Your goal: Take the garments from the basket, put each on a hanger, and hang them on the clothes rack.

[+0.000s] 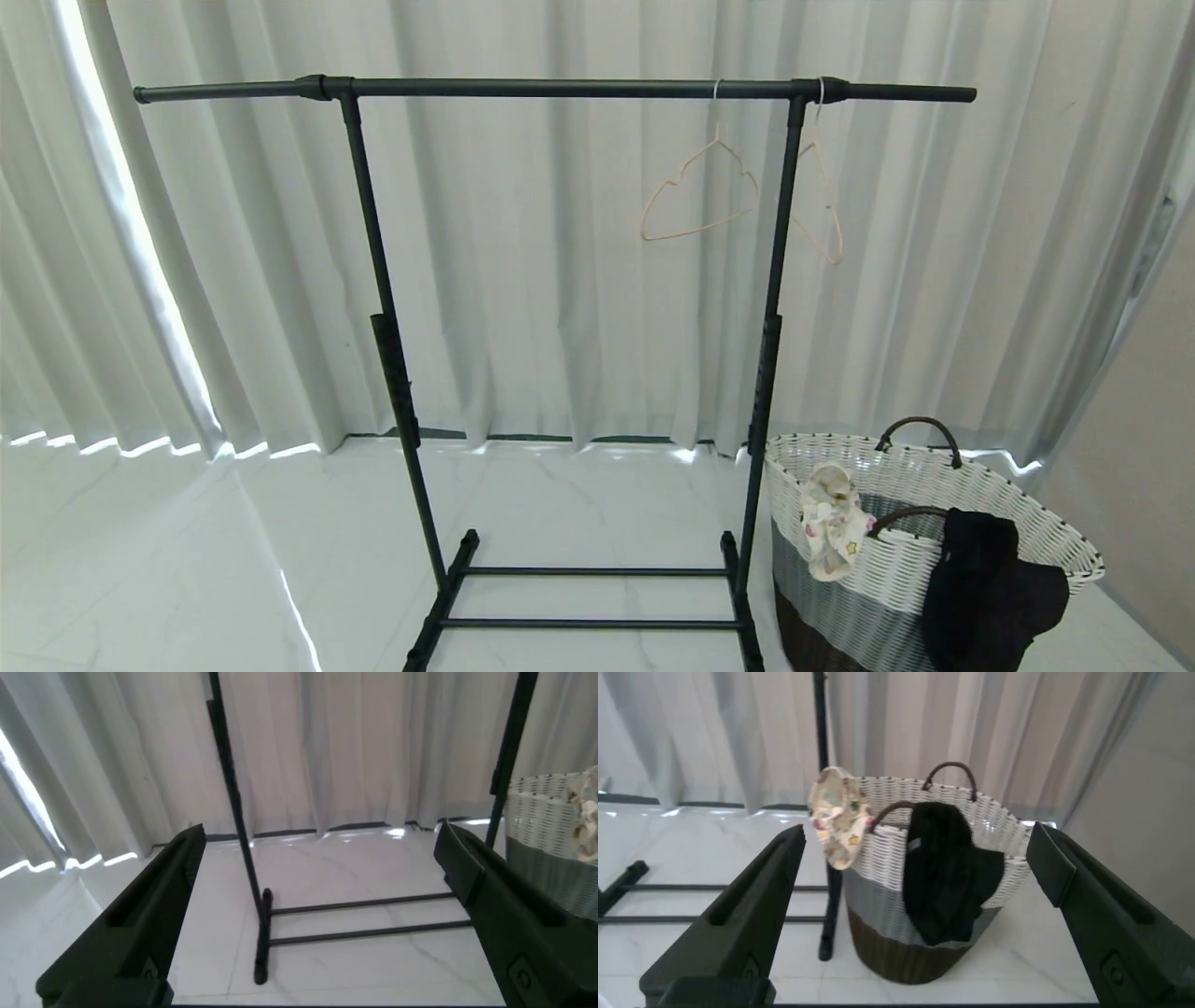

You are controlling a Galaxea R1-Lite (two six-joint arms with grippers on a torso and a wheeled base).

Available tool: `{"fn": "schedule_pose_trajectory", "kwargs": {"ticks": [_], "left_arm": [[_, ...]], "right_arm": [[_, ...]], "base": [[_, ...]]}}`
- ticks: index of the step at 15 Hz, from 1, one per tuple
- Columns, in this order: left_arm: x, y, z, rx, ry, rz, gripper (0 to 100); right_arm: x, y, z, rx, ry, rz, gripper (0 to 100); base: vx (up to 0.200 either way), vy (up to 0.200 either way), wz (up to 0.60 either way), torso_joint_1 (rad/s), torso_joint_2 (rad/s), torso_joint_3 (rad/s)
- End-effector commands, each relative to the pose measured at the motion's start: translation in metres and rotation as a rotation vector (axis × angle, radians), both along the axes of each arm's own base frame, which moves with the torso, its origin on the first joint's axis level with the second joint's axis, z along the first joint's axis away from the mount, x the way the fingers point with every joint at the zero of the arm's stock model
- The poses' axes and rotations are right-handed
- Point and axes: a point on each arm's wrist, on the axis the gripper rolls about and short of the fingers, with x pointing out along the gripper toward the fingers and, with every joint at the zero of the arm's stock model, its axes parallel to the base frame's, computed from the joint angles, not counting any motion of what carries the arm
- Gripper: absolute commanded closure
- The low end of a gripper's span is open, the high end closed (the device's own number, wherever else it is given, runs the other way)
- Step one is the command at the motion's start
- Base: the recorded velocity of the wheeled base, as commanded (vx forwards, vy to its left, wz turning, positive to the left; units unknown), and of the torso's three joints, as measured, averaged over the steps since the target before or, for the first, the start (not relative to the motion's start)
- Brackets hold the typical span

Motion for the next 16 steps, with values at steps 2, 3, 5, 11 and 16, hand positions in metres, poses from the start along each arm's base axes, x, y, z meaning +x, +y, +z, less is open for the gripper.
{"fn": "schedule_pose_trajectory", "kwargs": {"ticks": [2,3,5,11,16], "left_arm": [[0.0001,0.0000,0.0001,-0.002,0.001,0.000,0],[0.0001,0.0000,0.0001,-0.003,0.001,0.000,0],[0.0001,0.0000,0.0001,-0.005,0.001,0.002,0],[0.0001,0.0000,0.0001,-0.005,0.001,0.000,0],[0.0001,0.0000,0.0001,-0.005,0.001,0.002,0]], "right_arm": [[0.0000,0.0000,0.0000,0.000,0.000,0.001,0],[0.0000,0.0000,0.0000,0.000,0.000,0.001,0],[0.0000,0.0000,0.0000,0.000,0.000,0.001,0],[0.0000,0.0000,0.0000,0.000,0.000,0.001,0],[0.0000,0.0000,0.0000,0.000,0.000,0.001,0]], "base": [[0.000,-0.100,0.00,0.001,0.00,0.001],[0.000,0.000,0.00,0.000,0.00,0.000],[0.000,0.000,0.00,0.000,0.00,0.000],[0.167,0.000,0.00,0.001,0.00,0.004],[0.200,0.000,0.00,0.001,0.00,0.001]]}}
